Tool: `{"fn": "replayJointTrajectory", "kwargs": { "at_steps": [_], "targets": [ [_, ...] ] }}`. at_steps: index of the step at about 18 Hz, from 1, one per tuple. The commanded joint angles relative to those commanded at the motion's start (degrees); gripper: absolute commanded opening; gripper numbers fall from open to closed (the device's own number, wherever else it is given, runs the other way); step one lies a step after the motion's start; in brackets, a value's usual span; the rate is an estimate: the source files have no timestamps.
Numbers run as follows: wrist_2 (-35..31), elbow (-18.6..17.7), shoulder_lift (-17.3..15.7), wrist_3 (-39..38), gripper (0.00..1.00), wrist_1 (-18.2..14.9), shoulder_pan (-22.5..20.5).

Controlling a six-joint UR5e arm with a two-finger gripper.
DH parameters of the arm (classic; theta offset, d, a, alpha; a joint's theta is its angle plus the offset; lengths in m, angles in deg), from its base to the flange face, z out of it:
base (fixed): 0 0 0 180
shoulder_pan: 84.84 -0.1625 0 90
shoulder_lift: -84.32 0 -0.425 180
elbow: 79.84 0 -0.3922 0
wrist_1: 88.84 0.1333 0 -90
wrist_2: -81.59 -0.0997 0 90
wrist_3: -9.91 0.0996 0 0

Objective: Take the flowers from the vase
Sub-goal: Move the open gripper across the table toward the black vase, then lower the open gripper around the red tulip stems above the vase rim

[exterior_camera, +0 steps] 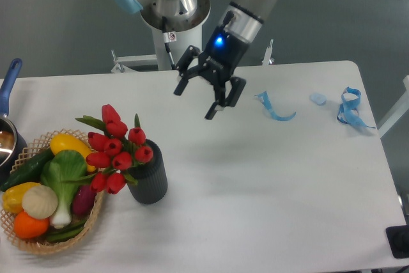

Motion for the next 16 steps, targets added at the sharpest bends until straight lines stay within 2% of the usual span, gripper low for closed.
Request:
{"fn": "replayJointTrajectory", "kwargs": {
  "at_steps": [3,5,11,16],
  "targets": [
    [2.37,1.05,2.99,-5.09,1.00,2.56,2.02],
    [4.04,1.23,3.87,-7.64,1.00,3.70,2.91],
    [4.40,4.39,9.32,-8.18,1.00,5.11,5.45],
    [4.31,5.10,11.17,-8.01,1.00,6.78,6.95]
  ]
}}
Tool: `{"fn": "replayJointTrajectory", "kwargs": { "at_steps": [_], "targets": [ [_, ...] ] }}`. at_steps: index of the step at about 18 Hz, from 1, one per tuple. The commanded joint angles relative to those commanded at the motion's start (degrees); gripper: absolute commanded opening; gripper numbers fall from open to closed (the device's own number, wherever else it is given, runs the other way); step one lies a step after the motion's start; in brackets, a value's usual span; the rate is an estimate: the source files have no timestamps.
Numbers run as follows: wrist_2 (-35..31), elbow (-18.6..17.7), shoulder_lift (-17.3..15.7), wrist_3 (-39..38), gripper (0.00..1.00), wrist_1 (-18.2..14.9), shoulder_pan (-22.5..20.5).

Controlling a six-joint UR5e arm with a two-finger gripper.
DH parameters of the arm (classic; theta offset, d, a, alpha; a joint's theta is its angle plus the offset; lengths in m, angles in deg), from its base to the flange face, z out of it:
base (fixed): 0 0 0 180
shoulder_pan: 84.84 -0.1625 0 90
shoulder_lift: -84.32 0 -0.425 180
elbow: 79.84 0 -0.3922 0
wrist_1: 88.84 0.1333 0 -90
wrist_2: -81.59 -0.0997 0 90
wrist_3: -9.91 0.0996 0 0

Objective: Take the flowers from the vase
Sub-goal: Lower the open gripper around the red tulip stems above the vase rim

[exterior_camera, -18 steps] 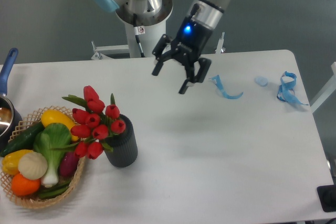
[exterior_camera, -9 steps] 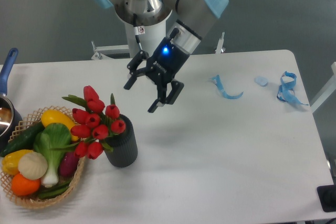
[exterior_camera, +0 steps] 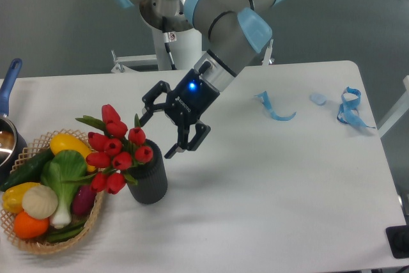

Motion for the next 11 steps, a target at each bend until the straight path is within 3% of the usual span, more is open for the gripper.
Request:
{"fn": "replayJointTrajectory", "kwargs": {
  "at_steps": [6,11],
  "targets": [
    [-0.70,1.14,2.72,0.18,1.00,3.34,3.08],
    [-0.70,1.58,3.34,0.35,1.00,3.61,4.49]
  ]
}}
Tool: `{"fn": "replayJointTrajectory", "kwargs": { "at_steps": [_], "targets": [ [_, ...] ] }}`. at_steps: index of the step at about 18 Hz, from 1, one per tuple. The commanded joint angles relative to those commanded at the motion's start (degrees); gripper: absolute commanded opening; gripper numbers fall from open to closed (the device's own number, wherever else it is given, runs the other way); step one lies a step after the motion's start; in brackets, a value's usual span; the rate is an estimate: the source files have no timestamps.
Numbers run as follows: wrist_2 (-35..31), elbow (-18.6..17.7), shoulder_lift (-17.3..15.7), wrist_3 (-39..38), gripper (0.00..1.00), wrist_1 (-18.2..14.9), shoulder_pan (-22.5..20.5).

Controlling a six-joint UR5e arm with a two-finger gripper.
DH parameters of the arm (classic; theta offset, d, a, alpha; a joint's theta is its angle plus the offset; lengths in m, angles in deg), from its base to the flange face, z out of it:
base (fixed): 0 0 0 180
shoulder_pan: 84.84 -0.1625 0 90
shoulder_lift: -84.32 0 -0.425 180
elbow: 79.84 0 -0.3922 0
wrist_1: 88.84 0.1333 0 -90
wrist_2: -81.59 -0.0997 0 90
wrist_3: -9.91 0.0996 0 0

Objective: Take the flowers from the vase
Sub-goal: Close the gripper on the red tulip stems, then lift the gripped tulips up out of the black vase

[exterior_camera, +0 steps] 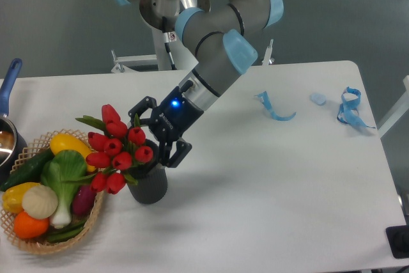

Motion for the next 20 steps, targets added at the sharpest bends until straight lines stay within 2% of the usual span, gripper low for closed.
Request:
{"fn": "replayJointTrajectory", "kwargs": {
  "at_steps": [1,3,6,7,11,12,16,20],
  "targets": [
    [0.00,0.00,0.00,0.09,0.99,0.09,0.00],
    [0.09,0.00,0.00,0.09,0.70,0.00,0.00],
    [0.18,0.17,0.00,0.09,0.49,0.00,-0.09],
    [0.18,0.18,0.00,0.00,0.39,0.00,-0.26],
    [0.62,0.26,-0.09,-0.44,0.30,0.00,-1.31],
    [0.62,0.18,-0.17,-0.61,0.24,-0.09,-1.49],
    [0.79,0.18,-0.96,-2.54,0.23,0.00,-1.58],
    [2.63,0.61,-4.56,-7.99,0.23,-0.09,-1.49]
  ]
}}
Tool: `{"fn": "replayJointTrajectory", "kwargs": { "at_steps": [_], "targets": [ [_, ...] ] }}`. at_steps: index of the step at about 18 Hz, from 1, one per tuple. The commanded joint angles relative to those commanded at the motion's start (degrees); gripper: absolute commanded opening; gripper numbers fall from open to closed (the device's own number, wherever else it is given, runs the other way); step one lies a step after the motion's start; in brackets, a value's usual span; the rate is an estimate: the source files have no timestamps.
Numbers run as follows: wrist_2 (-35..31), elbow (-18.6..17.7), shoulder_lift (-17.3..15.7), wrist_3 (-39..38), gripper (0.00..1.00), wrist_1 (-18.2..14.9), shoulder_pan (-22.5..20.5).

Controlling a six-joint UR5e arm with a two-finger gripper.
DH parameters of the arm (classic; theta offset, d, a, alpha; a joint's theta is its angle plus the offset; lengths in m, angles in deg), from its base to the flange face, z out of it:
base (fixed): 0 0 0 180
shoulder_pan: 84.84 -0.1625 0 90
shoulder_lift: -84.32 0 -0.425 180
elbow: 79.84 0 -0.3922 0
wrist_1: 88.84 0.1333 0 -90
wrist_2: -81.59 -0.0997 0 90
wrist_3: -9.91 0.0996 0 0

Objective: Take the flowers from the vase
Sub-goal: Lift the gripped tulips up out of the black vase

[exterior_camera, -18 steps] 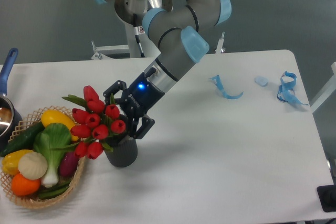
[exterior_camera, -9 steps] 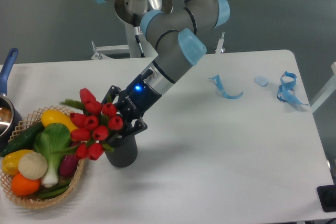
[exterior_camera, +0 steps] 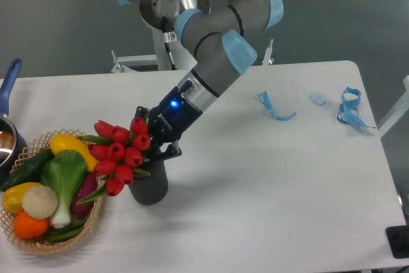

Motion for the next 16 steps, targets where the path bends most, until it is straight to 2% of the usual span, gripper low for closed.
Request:
{"fn": "replayJointTrajectory", "kwargs": {
  "at_steps": [9,12,16],
  "targets": [
    [3.78,4.49,-5.19,-10.90,0.23,0.09,-0.79],
    [7.91,5.62,-6.42,-12.31,0.24,0.09,-2.81],
    [8.71,8.35,-7.39,-15.13,0.24,0.09,-5.53]
  ]
}}
